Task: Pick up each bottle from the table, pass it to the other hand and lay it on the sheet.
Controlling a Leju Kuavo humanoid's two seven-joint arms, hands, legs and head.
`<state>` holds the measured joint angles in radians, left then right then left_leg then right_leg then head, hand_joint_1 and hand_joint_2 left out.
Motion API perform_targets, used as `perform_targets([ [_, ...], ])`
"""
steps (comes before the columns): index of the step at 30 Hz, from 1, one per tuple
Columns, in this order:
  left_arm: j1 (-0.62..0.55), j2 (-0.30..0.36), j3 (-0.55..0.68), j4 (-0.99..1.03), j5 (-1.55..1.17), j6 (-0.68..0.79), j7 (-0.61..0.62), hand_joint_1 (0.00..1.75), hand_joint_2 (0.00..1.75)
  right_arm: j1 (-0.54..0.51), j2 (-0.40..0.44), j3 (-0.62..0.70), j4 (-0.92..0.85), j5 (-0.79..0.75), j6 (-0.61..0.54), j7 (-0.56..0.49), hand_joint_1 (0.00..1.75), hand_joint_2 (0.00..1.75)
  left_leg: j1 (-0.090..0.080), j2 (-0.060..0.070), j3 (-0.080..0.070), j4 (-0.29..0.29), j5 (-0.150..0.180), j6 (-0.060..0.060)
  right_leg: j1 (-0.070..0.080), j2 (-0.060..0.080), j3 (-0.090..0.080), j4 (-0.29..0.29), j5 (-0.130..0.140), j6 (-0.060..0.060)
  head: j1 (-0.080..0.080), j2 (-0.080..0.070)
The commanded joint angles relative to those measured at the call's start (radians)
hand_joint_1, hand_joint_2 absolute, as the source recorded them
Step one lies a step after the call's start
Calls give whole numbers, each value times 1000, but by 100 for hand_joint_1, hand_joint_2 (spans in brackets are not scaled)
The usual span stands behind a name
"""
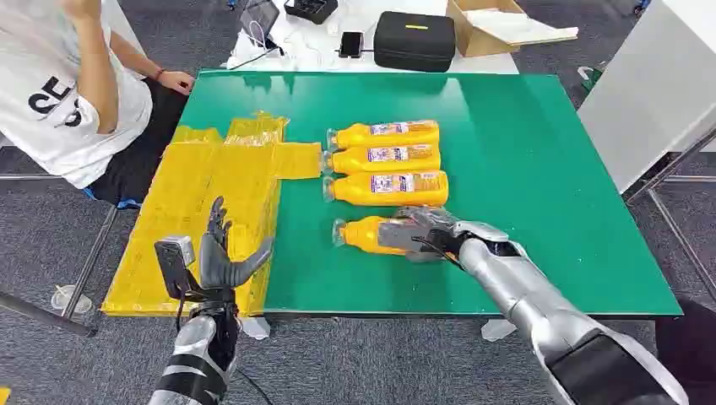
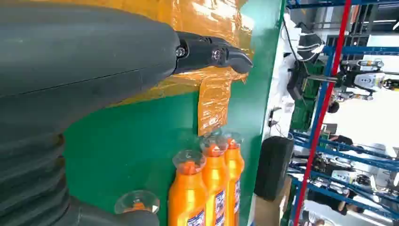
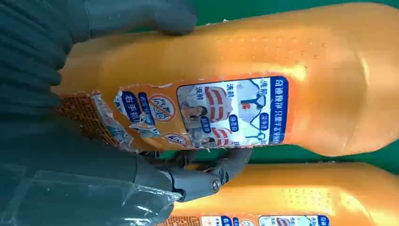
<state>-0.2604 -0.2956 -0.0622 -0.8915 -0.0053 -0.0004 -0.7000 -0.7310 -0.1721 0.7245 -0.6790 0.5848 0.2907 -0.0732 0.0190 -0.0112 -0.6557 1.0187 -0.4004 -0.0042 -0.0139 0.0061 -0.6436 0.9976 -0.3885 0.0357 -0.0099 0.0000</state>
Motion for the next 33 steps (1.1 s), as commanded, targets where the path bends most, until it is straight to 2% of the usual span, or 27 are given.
perform_targets([
  [1, -53, 15, -2, 98, 15, -11, 2, 0, 175, -68, -23, 152, 123, -8, 48, -4, 175, 175, 0, 0, 6, -1, -2, 1, 0, -1, 7, -1, -2, -1, 0, 0],
  [7, -40, 10, 0, 80, 24, -20, 2, 0, 175, -45, -64, 158, 60, -75, 16, -24, 175, 175, 0, -2, 9, -1, -2, 2, 1, -4, 10, -1, -3, -2, 0, 0],
  [10, -26, 13, -6, 55, 24, -21, 2, 0, 175, 65, -64, 46, -52, -175, -113, -89, 175, 175, 0, -2, 5, -1, -1, 1, 1, -3, 6, -2, -1, -1, 0, 0],
  [11, -14, 12, -7, 28, 27, -20, 2, 0, 175, 159, -34, -66, -147, -234, -250, -180, 175, 175, 0, -1, 11, -1, -3, 2, 1, -4, 13, -3, -4, -2, 0, 0],
  [12, -7, 13, -11, 10, 26, -20, 2, 0, 175, 218, -9, -107, -224, -205, -342, -231, 175, 175, 1, -2, 9, -2, -2, 1, 2, -4, 11, -3, -3, -2, 0, 0],
  [13, -4, 13, -14, 8, 28, -19, 2, 0, 175, 249, 5, -120, -270, -178, -355, -211, 175, 175, 2, -1, 8, -3, -1, 0, 2, -2, 9, -4, -1, -2, 0, 0],
  [15, 10, 13, -19, -25, 39, -16, 2, 0, 175, 343, 88, -256, -399, -173, -454, -281, 175, 175, 2, -2, 11, -3, -3, 1, 3, -3, 12, -4, -3, -2, 0, 0],
  [16, 17, 14, -22, -36, 43, -16, 2, 0, 175, 363, 111, -273, -443, -135, -500, -286, 175, 175, 1, -2, 6, -1, -2, 0, 2, -2, 7, -2, -2, -2, 1, 0],
  [17, 19, 13, -22, -47, 53, -22, 2, 0, 175, 382, 142, -309, -493, -140, -545, -332, 175, 175, 1, 4, 10, -2, -5, 0, 2, 4, 9, -2, -3, -3, -1, 0],
  [18, 17, 13, -27, -55, 62, -27, 2, 0, 175, 396, 174, -346, -523, -170, -554, -354, 175, 175, 1, 2, 4, -1, -3, 0, 2, 3, 4, -1, -1, -2, 0, 0],
  [19, 17, 12, -31, -64, 66, -27, 2, 0, 175, 401, 182, -354, -546, -159, -571, -364, 175, 175, 1, 1, 2, -1, -3, 0, 2, 2, 3, -1, -1, -2, 0, 0],
  [20, 18, 11, -35, -73, 73, -27, 4, 0, 175, 419, 205, -383, -581, -140, -639, -395, 175, 175, 1, 4, 7, 0, -5, -1, 2, 3, 6, 0, -3, -3, 0, 0],
  [23, 23, 4, -52, -99, 94, -34, 10, 0, 175, 472, 240, -436, -654, -135, -732, -457, 175, 175, 1, -2, 1, 0, -2, 0, 2, -2, 1, 1, -2, -2, 0, 0],
  [25, 26, 5, -64, -114, 107, -39, 15, 0, 175, 490, 253, -456, -674, -155, -747, -481, 175, 175, 3, 0, 6, 1, -5, 0, 4, -1, 6, 1, -5, -3, 0, 0],
  [26, 26, 3, -66, -116, 108, -40, 16, 0, 175, 495, 252, -458, -677, -157, -748, -483, 175, 175, 2, -4, 7, 1, -5, 1, 3, -4, 8, 1, -6, -2, -1, 0],
  [28, 34, 5, -78, -145, 143, -70, 28, 0, 175, 512, 270, -489, -687, -159, -789, -510, 175, 175, 2, -2, 0, 0, -2, 0, 3, -1, 1, 0, -2, -1, 0, 0],
  [29, 40, 6, -85, -163, 154, -83, 35, 0, 175, 519, 274, -500, -686, -165, -802, -526, 175, 175, 2, -2, 3, 0, -3, 1, 2, -2, 4, 0, -4, -2, 0, 0],
  [31, 45, 13, -99, -171, 308, -246, 124, 0, 175, 523, 285, -523, -651, -186, -794, -546, 175, 175, 1, -2, 2, 0, -3, 0, 2, -2, 3, 0, -3, -2, 0, 0],
  [33, 45, 22, -119, -173, 311, -262, 116, 0, 175, 528, 294, -536, -606, -198, -785, -571, 175, 175, 1, -2, 6, 0, -4, 0, 1, -2, 7, 0, -4, -2, 0, 0],
])
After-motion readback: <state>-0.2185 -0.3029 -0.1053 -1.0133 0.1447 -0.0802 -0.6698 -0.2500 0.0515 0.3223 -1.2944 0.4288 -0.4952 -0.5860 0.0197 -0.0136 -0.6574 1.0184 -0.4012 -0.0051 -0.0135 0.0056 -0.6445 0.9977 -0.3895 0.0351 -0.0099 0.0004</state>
